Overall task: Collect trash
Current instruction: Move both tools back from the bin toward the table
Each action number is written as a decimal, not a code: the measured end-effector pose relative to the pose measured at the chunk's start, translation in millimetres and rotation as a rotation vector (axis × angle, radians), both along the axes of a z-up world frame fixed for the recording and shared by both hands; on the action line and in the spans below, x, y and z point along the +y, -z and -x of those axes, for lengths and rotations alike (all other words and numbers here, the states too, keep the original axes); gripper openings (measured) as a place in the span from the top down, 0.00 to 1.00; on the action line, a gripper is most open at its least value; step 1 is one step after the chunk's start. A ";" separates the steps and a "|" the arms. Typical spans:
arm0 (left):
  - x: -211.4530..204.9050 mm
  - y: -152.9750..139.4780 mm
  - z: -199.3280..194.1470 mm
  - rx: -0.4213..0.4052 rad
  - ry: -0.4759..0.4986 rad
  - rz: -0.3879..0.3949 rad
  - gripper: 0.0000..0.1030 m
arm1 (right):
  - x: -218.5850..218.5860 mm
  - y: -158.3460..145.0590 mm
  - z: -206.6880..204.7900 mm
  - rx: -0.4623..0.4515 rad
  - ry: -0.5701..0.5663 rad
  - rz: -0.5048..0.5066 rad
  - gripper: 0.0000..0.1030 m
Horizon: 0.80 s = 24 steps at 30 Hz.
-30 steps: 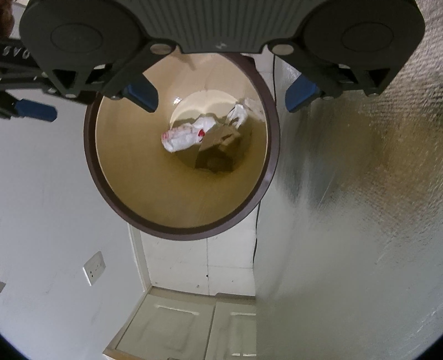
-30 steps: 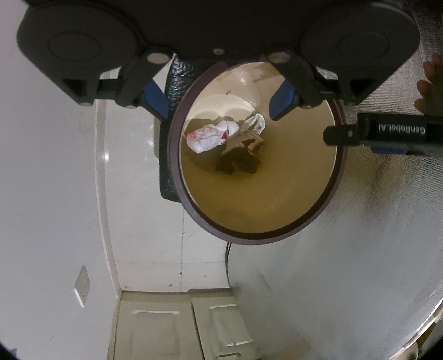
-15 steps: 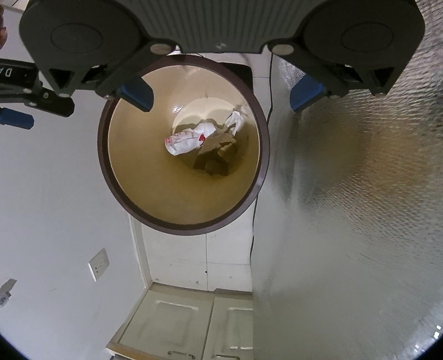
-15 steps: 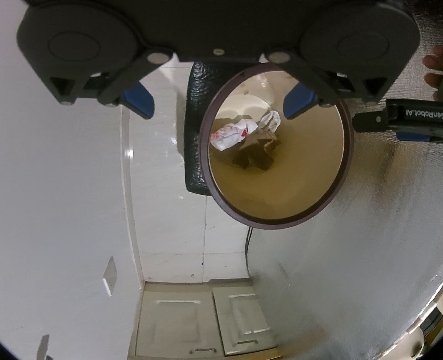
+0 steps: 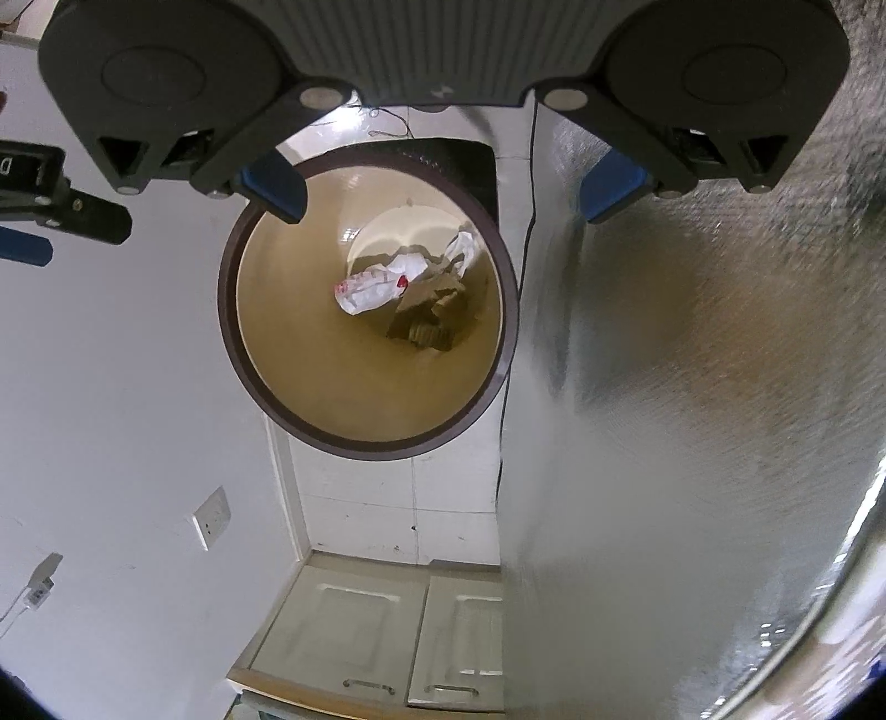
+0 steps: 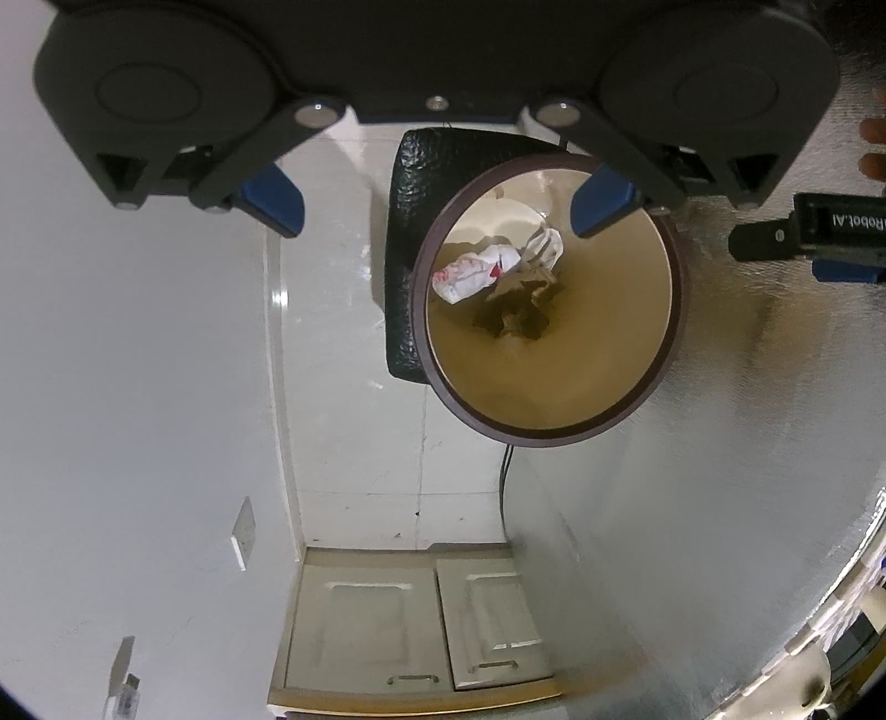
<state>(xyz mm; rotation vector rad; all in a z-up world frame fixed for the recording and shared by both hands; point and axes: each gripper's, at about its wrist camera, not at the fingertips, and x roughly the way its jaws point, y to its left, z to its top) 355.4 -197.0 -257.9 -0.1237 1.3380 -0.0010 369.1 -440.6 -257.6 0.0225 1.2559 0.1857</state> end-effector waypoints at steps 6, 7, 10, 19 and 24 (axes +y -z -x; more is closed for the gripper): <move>2.3 -15.1 18.6 -0.018 -0.007 -0.002 0.00 | -2.4 -16.9 15.4 -0.010 0.016 0.007 0.00; 2.3 -18.1 21.4 -0.022 -0.008 -0.001 0.00 | -3.2 -20.3 18.2 -0.013 0.020 0.008 0.00; 2.8 -29.1 30.1 -0.039 -0.012 -0.002 0.00 | -6.5 -29.2 27.9 -0.023 0.030 0.011 0.00; -3.3 -65.8 61.4 -0.101 0.009 -0.003 0.00 | -15.5 -58.7 57.8 -0.067 0.046 0.001 0.00; -5.0 -93.1 80.9 -0.165 0.011 0.002 0.00 | -18.8 -83.0 77.7 -0.106 0.048 -0.019 0.00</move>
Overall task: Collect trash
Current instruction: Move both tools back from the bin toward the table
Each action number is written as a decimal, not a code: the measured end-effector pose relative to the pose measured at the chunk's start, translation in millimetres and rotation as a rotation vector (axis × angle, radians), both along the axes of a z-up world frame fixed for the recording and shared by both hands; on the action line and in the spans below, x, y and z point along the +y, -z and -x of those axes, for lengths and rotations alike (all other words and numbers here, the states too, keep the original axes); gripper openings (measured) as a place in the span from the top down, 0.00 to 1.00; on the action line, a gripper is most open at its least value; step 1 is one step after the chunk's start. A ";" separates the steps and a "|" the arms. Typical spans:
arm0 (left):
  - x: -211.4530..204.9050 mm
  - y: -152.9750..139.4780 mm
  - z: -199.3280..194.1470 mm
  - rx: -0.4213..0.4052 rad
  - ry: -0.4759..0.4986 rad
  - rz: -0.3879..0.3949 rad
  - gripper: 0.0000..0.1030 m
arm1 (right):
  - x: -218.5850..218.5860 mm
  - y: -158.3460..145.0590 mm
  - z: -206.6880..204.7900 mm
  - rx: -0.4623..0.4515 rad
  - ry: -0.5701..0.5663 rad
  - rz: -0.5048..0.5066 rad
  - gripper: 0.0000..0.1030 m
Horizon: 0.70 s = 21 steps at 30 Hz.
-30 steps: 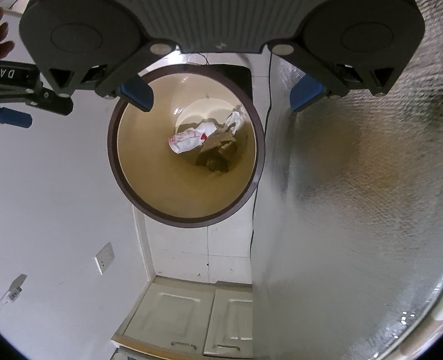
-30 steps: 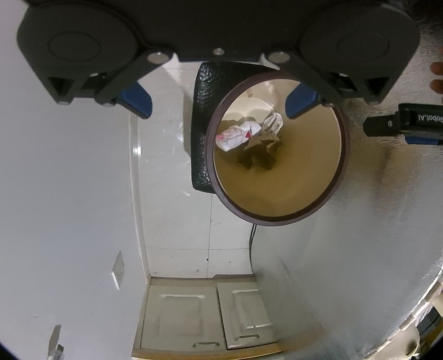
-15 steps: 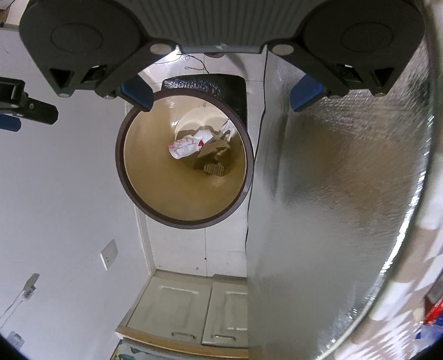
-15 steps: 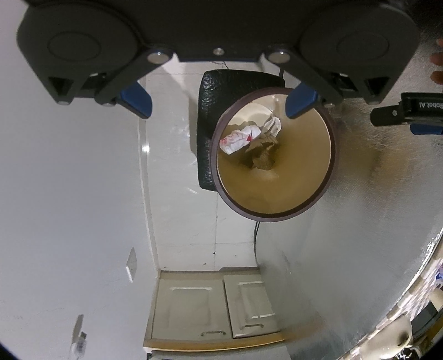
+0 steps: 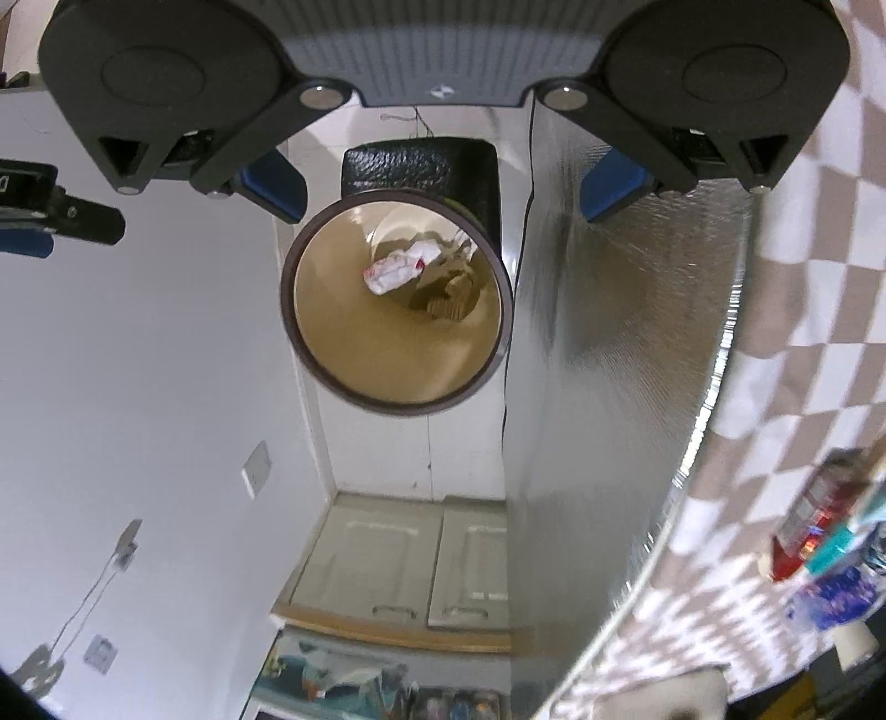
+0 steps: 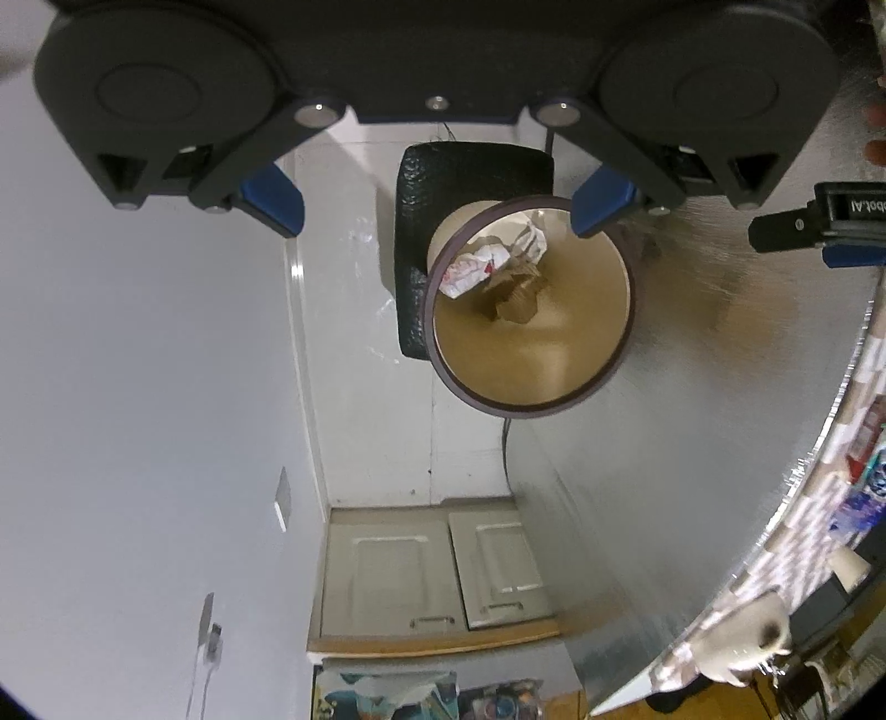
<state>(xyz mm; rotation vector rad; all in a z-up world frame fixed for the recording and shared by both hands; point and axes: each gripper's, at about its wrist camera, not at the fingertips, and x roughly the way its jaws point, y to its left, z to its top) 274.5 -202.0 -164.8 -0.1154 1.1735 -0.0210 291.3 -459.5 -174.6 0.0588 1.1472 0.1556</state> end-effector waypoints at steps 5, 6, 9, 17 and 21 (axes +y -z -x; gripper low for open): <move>3.8 -32.5 19.9 -0.074 -0.003 0.028 0.00 | -0.3 -23.4 17.7 -0.046 0.001 -0.006 0.00; 4.8 -38.2 22.6 -0.085 -0.003 0.032 0.00 | -0.2 -28.6 21.5 -0.056 0.003 -0.011 0.00; 10.6 -55.9 34.8 -0.129 -0.007 0.043 0.00 | 1.8 -44.5 31.7 -0.090 0.008 -0.015 0.00; 37.7 -94.0 60.7 -0.224 -0.011 0.055 0.00 | 19.2 -87.4 60.7 -0.205 0.034 -0.030 0.00; 58.0 -108.7 74.7 -0.251 0.000 0.058 0.00 | 35.1 -107.4 74.9 -0.263 0.052 -0.043 0.00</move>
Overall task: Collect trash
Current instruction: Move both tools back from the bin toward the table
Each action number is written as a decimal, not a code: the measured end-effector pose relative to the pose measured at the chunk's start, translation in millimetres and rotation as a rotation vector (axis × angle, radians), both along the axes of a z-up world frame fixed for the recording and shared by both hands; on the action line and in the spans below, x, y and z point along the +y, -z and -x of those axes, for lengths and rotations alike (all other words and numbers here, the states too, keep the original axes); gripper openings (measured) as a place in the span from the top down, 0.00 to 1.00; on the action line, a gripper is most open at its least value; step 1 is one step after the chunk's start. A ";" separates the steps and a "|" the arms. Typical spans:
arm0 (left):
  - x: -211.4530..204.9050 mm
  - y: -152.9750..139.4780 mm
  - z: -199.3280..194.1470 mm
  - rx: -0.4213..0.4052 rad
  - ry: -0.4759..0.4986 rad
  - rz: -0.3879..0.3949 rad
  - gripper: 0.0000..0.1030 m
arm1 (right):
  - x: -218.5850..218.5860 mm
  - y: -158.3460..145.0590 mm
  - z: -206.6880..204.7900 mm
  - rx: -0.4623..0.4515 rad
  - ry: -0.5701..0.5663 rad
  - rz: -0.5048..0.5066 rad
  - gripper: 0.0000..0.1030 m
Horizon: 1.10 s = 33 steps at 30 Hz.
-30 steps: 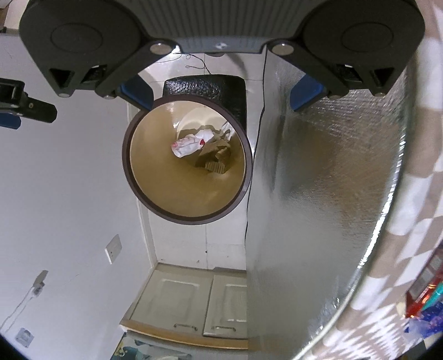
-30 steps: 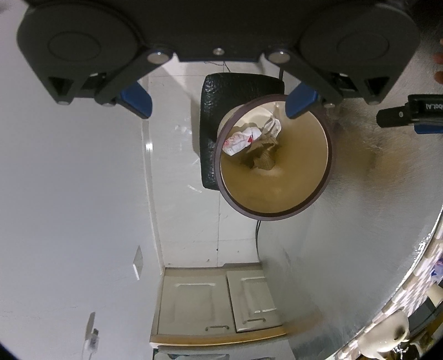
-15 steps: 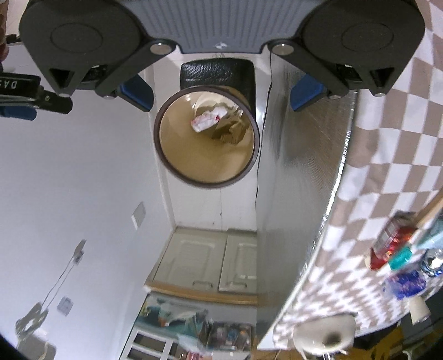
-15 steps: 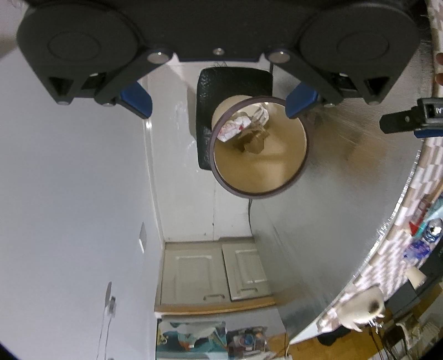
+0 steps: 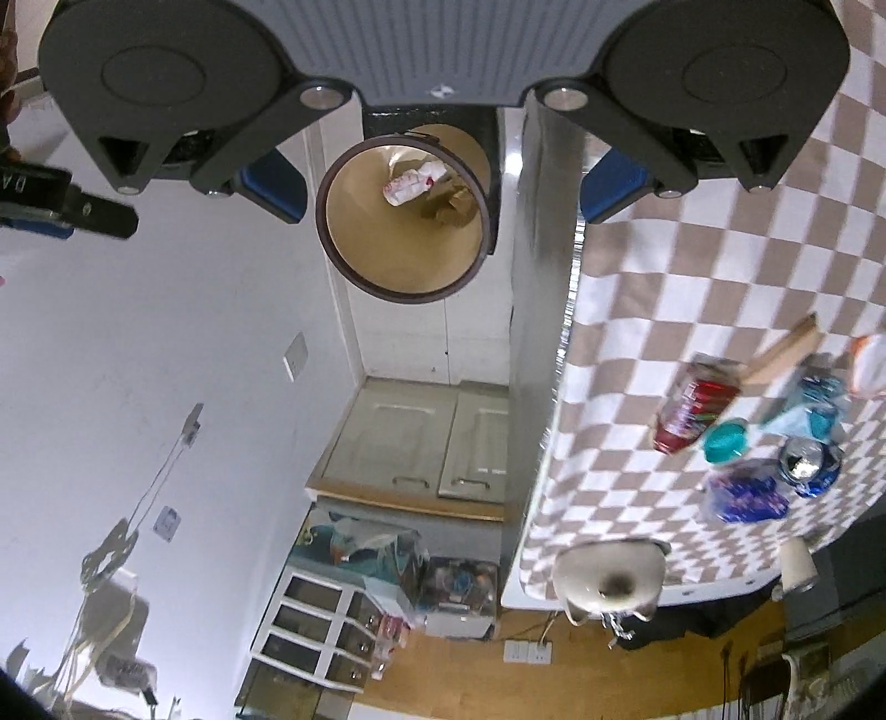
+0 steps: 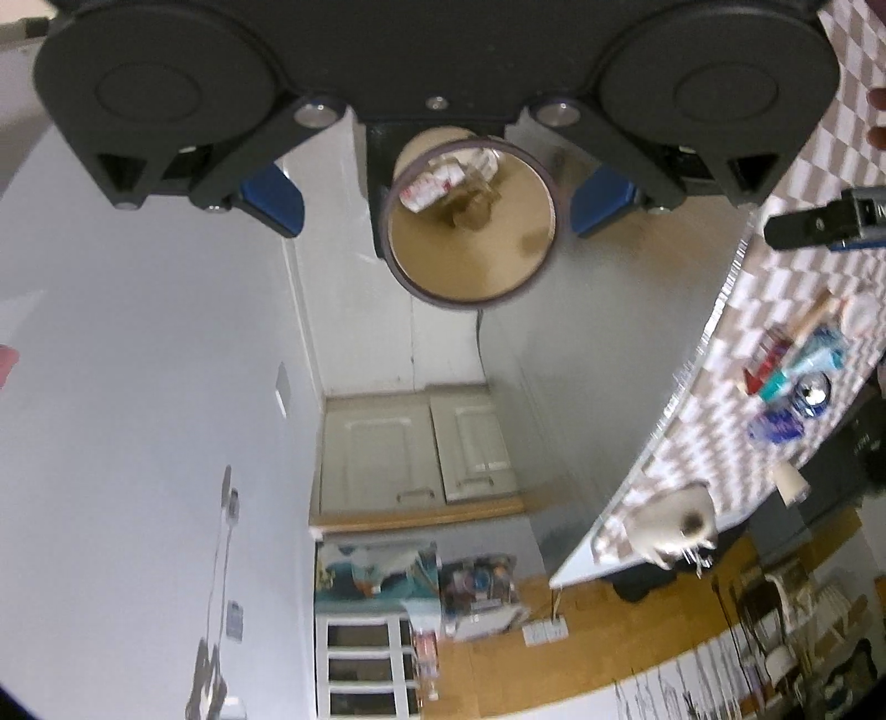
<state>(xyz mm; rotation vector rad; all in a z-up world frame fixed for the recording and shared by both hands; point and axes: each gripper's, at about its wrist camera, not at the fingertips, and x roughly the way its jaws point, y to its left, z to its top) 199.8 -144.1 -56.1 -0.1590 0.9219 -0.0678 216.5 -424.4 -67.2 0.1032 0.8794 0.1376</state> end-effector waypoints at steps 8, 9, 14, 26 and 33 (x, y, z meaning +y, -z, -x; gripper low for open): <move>50.0 -33.4 30.9 -0.076 0.017 0.013 0.00 | 46.9 -32.4 29.3 -0.097 0.023 -0.012 0.00; 56.8 -37.0 33.2 -0.085 0.015 0.016 0.00 | 54.2 -35.4 32.4 -0.104 0.023 -0.012 0.00; 93.7 -52.7 47.0 -0.133 0.008 0.022 0.00 | 94.1 -52.9 48.4 -0.152 0.010 -0.009 0.00; 184.2 -73.1 72.3 -0.209 -0.026 0.007 0.00 | 193.1 -80.2 70.1 -0.231 -0.043 -0.023 0.00; 235.2 -74.8 73.1 -0.224 -0.074 -0.011 0.00 | 248.6 -86.5 68.0 -0.257 -0.097 -0.018 0.00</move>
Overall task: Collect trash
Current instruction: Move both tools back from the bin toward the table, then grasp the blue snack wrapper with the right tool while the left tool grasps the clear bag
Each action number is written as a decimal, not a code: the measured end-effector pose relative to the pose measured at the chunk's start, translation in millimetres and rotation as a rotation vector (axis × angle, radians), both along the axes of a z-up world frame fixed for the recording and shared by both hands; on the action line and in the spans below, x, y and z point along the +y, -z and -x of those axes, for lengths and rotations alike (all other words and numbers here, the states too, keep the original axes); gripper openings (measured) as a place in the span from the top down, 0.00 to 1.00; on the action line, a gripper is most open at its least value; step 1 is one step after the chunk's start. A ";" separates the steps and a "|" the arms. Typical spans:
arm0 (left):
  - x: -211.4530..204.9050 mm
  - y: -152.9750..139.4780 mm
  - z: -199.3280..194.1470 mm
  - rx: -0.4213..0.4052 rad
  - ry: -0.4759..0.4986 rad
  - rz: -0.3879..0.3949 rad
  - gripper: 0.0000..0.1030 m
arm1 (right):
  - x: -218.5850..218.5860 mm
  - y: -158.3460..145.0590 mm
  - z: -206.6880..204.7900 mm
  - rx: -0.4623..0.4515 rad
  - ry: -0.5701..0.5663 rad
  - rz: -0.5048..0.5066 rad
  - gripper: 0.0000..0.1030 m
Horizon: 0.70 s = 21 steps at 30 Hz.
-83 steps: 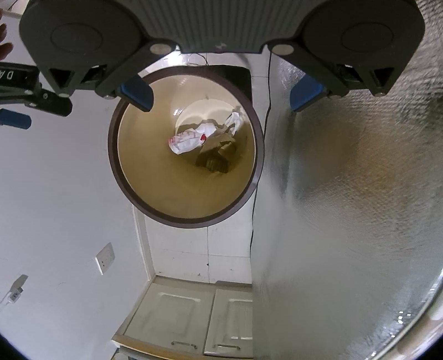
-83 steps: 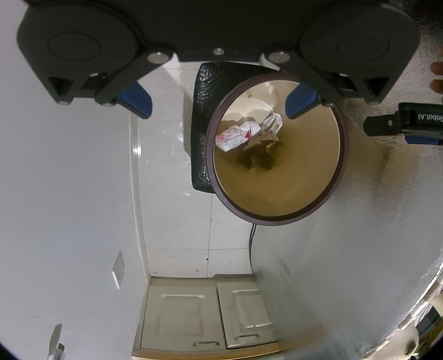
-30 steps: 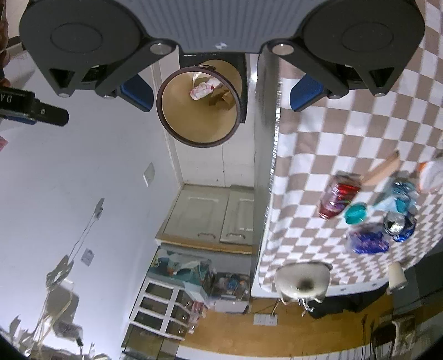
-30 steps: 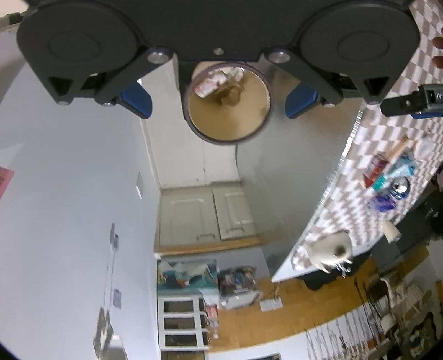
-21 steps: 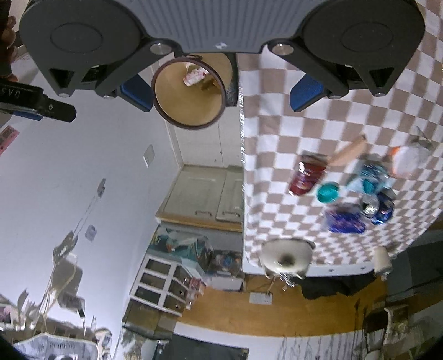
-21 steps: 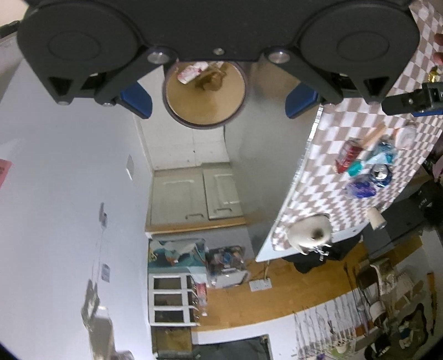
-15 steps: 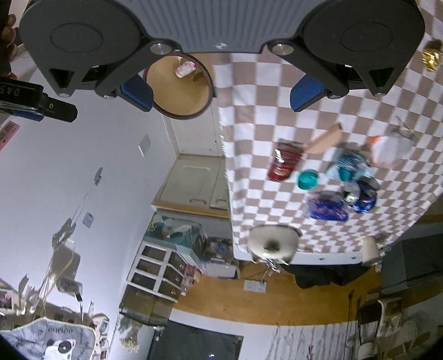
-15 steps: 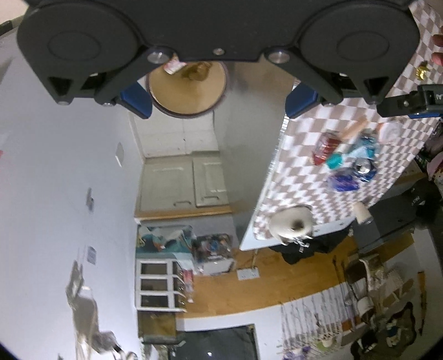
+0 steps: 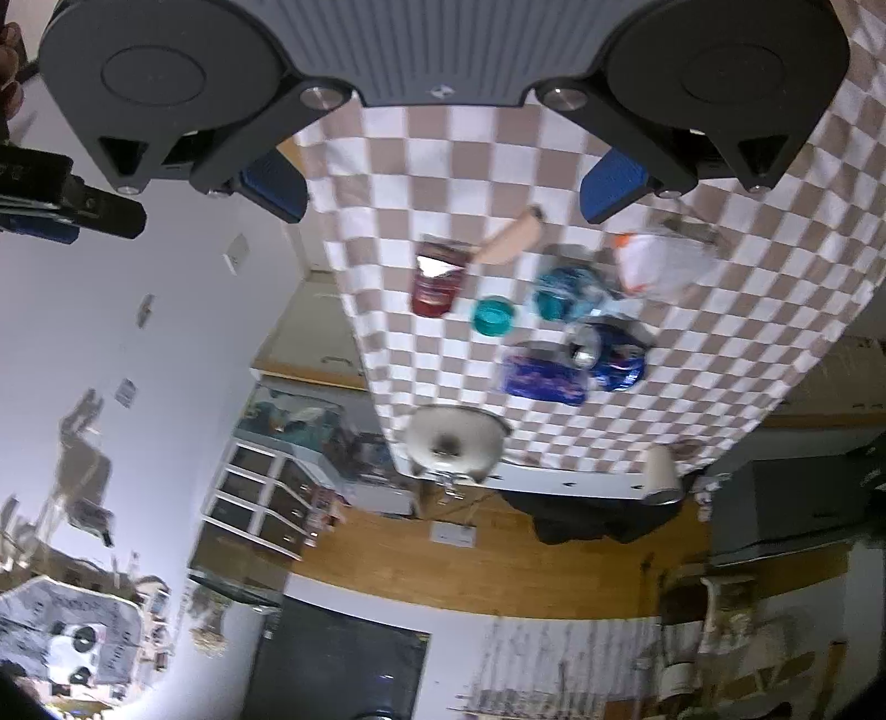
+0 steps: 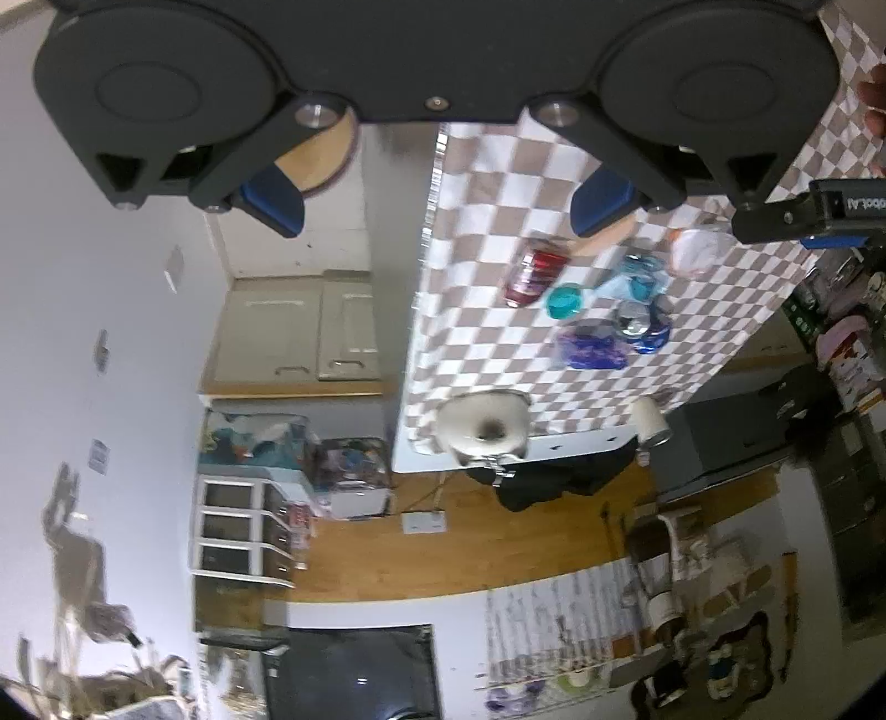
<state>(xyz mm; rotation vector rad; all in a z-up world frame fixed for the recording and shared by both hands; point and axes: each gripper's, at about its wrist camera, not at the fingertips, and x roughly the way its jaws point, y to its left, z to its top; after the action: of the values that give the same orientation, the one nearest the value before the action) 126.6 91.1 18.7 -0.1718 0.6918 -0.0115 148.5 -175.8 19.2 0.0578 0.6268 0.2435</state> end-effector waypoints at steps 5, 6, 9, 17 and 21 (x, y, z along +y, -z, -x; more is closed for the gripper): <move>31.5 0.8 -7.2 -0.013 -0.044 -0.002 0.00 | 33.4 -5.4 -10.9 -0.023 -0.030 0.012 0.00; 37.1 1.7 -9.6 -0.015 -0.050 -0.002 0.00 | 38.9 -6.7 -13.2 -0.031 -0.036 0.014 0.00; 54.7 6.3 -20.3 -0.007 -0.076 0.002 0.00 | 55.1 -9.8 -22.6 -0.056 -0.051 0.022 0.00; 90.3 25.1 -58.6 0.042 -0.134 0.020 0.00 | 89.2 -9.1 -54.3 -0.076 -0.081 0.031 0.00; 106.1 41.5 -73.8 0.070 -0.156 0.026 0.00 | 106.7 -3.6 -69.0 -0.094 -0.074 0.049 0.00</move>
<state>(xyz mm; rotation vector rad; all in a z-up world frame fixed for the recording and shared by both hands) 200.4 197.3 -22.9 -0.2521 0.7470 0.1355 217.5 -69.1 22.9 -0.0245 0.5418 0.3009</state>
